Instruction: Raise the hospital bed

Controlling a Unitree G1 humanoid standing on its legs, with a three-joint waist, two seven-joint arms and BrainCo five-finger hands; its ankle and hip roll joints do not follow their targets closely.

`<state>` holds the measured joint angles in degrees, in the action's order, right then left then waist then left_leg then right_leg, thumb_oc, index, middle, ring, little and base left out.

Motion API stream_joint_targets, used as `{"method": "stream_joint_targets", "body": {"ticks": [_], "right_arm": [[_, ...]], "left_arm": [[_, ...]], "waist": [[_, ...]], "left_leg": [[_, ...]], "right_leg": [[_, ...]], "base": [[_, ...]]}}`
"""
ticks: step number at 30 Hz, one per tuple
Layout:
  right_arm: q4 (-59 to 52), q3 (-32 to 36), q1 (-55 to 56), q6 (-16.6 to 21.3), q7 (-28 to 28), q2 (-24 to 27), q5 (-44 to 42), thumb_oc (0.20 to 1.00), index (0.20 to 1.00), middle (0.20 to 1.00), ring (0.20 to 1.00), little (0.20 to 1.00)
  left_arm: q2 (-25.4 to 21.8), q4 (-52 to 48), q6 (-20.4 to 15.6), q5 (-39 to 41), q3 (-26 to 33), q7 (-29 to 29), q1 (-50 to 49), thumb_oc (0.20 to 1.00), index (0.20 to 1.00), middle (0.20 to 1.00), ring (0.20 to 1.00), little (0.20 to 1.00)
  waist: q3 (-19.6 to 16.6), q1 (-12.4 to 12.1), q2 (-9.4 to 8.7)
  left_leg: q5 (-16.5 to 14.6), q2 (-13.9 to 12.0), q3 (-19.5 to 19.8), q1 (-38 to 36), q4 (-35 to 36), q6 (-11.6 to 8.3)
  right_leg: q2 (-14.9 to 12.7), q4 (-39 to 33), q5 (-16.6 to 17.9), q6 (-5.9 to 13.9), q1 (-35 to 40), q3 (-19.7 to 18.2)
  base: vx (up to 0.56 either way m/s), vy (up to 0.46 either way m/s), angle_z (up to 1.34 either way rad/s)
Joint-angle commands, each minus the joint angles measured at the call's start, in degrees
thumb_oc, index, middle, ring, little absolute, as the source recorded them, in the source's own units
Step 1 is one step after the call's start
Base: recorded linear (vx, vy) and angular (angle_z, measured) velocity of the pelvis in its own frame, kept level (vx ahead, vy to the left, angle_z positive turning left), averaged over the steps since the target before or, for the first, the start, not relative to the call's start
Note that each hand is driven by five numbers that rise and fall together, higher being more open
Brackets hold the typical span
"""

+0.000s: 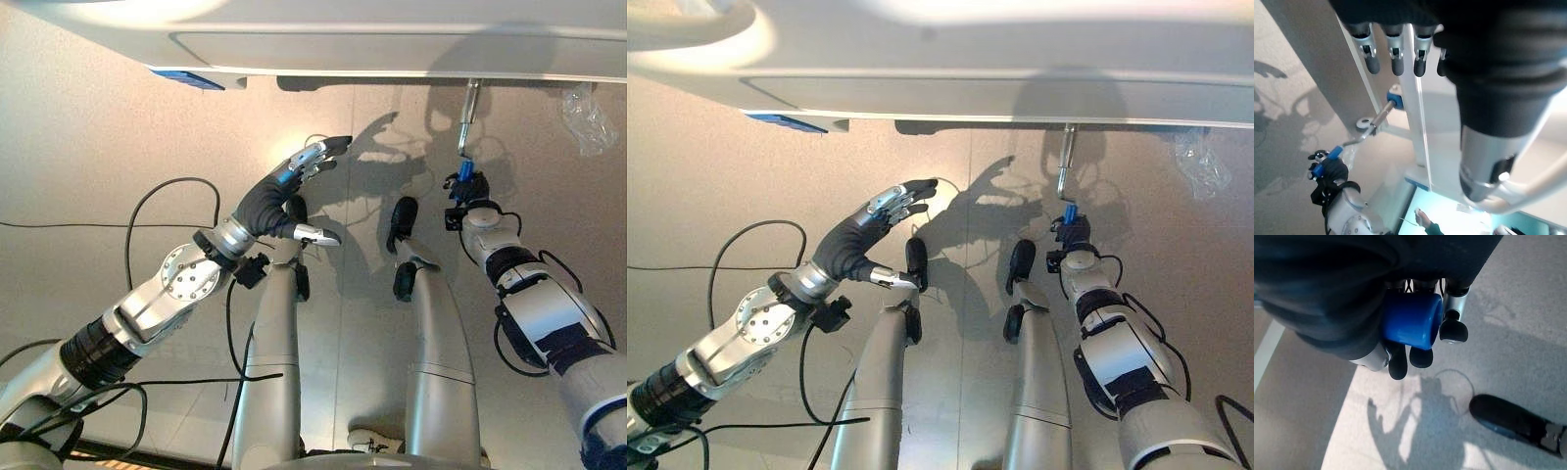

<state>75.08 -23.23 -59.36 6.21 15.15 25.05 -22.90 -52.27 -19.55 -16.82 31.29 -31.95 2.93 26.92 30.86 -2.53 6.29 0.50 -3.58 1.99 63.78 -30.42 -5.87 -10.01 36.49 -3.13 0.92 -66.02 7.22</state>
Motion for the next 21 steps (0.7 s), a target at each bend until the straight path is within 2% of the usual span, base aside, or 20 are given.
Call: {"method": "stream_joint_targets", "body": {"ticks": [1, 13, 15, 16, 17, 18, 19, 20, 21], "right_arm": [[-6.0, -13.4, -0.1, 1.0, -3.8, -10.4, 17.5, 0.200, 0.200, 0.200, 0.200, 0.200], [-11.3, -18.8, -1.5, 0.6, -5.1, -14.9, 27.1, 0.200, 0.200, 0.200, 0.200, 0.200], [-15.0, -20.2, -1.7, 1.3, -5.6, -14.6, 28.6, 0.200, 0.200, 0.200, 0.200, 0.200], [-15.1, -20.2, -2.2, 1.3, -5.5, -14.5, 28.7, 0.200, 0.200, 0.200, 0.200, 0.200], [-19.6, -21.7, -2.0, 2.3, -6.3, -14.2, 29.7, 0.200, 0.200, 0.200, 0.200, 0.200], [-21.4, -22.0, -2.5, 2.7, -6.4, -13.6, 30.1, 0.200, 0.200, 0.200, 0.200, 0.200], [-21.4, -22.0, -2.0, 2.6, -6.4, -13.7, 30.1, 0.200, 0.200, 0.200, 0.200, 0.200], [-23.6, -22.4, -2.4, 3.1, -6.6, -13.0, 30.5, 0.200, 0.200, 0.200, 0.200, 0.200], [-23.6, -22.4, -2.4, 3.1, -6.6, -13.0, 30.5, 0.200, 0.200, 0.200, 0.200, 0.200]], "left_arm": [[0.7, -8.8, -2.6, 0.4, 2.2, 0.5, -2.4, 1.000, 1.000, 1.000, 1.000, 1.000], [1.0, -9.8, -2.9, -0.4, 5.4, 1.0, -4.5, 1.000, 1.000, 1.000, 1.000, 1.000], [0.8, -9.9, -3.4, -0.4, 6.5, 0.9, -5.0, 1.000, 1.000, 1.000, 1.000, 1.000], [0.8, -10.0, -3.4, -0.4, 6.9, 0.9, -4.7, 1.000, 1.000, 1.000, 1.000, 1.000], [0.5, -10.0, -3.7, -0.5, 6.8, 0.8, -5.1, 1.000, 1.000, 1.000, 1.000, 1.000], [0.5, -10.0, -3.9, -0.6, 7.3, 0.7, -5.0, 1.000, 1.000, 1.000, 1.000, 1.000], [0.6, -9.9, -3.9, -0.6, 7.0, 0.7, -5.3, 1.000, 1.000, 1.000, 1.000, 1.000], [0.4, -9.9, -4.1, -0.7, 7.3, 0.6, -5.1, 1.000, 1.000, 1.000, 1.000, 1.000], [0.4, -9.9, -4.1, -0.7, 7.3, 0.6, -5.1, 1.000, 1.000, 1.000, 1.000, 1.000]], "waist": [[-1.1, -1.8, 3.15], [-1.1, -3.0, 3.17], [-1.1, -3.3, 3.22], [-1.1, -3.3, 3.30], [-1.1, -3.4, 3.20], [-1.1, -3.4, 3.24], [-1.1, -3.3, 3.18], [-1.1, -3.4, 3.25], [-1.1, -3.4, 3.25]], "left_leg": [[-1.9, 2.5, -0.8, 1.0, 0.6, 2.26], [-2.6, 3.3, 0.3, 2.7, -0.8, 2.51], [-2.4, 3.5, 0.4, 2.9, -0.8, 2.50], [-0.5, 3.4, 0.2, 4.3, -0.3, 2.77], [-2.5, 3.5, 0.3, 2.9, -0.9, 2.50], [-0.6, 3.4, 0.1, 4.3, -0.6, 2.80], [-2.6, 3.5, 0.3, 3.0, -1.1, 2.53], [-0.7, 3.5, 0.1, 4.2, -0.7, 2.82], [-0.7, 3.5, 0.1, 4.2, -0.7, 2.82]], "right_leg": [[-0.6, -0.8, -0.7, 5.77, 0.6, -0.5], [-1.6, 0.8, -1.3, 6.15, -0.5, 0.1], [-1.8, 0.7, -1.0, 6.17, -0.6, 0.1], [-1.7, 0.0, 0.7, 5.69, -1.8, 0.4], [-1.9, 0.9, -1.1, 6.24, -0.6, 0.1], [-1.9, 0.2, 0.6, 5.75, -1.8, 0.4], [-1.9, 1.0, -1.1, 6.23, -0.7, 0.1], [-1.9, 0.3, 0.6, 5.74, -1.9, 0.3], [-1.9, 0.3, 0.6, 5.74, -1.9, 0.3]], "base": [[0.00, 0.000, 0.00], [0.01, 0.012, 0.02], [-0.01, 0.032, 0.04], [0.02, 0.030, 0.06], [-0.04, 0.021, 0.06], [0.07, 0.011, 0.05], [-0.05, 0.015, 0.03], [0.00, 0.000, 0.00], [-0.04, 0.023, -0.01]]}}
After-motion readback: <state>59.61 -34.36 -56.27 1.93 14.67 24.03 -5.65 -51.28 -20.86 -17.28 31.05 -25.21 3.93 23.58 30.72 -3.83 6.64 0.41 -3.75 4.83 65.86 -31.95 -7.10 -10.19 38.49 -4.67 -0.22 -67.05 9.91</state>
